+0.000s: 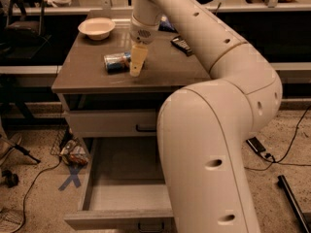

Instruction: Place redbull can into middle drawer

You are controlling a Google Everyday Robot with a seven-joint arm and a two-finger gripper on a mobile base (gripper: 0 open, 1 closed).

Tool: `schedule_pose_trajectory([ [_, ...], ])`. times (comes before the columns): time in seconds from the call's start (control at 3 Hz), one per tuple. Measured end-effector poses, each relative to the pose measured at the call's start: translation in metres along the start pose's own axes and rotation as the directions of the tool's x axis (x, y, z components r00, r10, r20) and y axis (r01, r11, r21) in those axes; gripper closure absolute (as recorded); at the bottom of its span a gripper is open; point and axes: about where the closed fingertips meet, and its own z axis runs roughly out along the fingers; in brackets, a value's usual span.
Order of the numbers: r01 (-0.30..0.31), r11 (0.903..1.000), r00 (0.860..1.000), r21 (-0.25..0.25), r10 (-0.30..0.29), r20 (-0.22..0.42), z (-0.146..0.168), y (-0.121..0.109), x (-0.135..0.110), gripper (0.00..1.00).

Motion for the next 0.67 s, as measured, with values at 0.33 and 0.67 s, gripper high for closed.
schedule_pose_trajectory([
  [0.33, 0.000, 0.9997, 1.000, -0.026, 0.000, -0.003, 0.0115, -0.0006, -0.0039, 0.46],
  [0.67, -0.002, 0.9990, 1.000, -0.045, 0.003, 0.005, 0.0196, 0.0006, -0.0068, 0.71],
])
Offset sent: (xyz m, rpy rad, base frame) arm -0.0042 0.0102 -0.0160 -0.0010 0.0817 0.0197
